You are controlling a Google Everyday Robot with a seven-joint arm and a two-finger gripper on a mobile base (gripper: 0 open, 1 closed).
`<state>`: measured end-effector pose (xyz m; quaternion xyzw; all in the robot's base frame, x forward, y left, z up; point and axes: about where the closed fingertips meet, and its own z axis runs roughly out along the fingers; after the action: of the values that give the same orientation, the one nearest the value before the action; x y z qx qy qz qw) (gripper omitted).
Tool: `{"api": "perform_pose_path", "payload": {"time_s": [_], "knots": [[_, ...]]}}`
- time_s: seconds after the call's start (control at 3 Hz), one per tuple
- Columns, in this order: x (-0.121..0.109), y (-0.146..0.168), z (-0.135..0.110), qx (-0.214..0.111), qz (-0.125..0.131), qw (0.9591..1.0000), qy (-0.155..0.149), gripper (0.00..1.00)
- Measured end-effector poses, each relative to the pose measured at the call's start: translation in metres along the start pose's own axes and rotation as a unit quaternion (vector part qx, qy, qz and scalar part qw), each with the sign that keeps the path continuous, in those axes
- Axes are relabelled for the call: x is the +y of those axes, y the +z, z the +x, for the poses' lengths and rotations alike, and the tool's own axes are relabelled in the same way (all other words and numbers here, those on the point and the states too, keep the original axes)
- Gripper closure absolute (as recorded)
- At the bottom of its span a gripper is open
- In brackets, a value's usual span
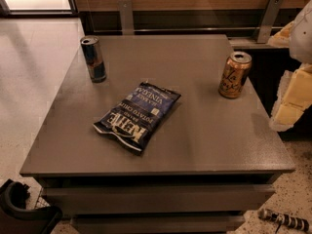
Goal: Knock orange can over
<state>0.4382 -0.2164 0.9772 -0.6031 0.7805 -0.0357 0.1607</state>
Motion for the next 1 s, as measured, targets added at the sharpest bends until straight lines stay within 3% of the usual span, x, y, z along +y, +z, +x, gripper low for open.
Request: {"api": "perform_pose_path", "payload": {"time_s": [0.67, 1.0], "knots": [[-0.009, -0.003, 0.004, -0.018, 0.004, 0.9996, 0.020, 0.00], [-0.027, 0.009, 0.026, -0.058, 0.010, 0.9969, 0.052, 0.00]]}}
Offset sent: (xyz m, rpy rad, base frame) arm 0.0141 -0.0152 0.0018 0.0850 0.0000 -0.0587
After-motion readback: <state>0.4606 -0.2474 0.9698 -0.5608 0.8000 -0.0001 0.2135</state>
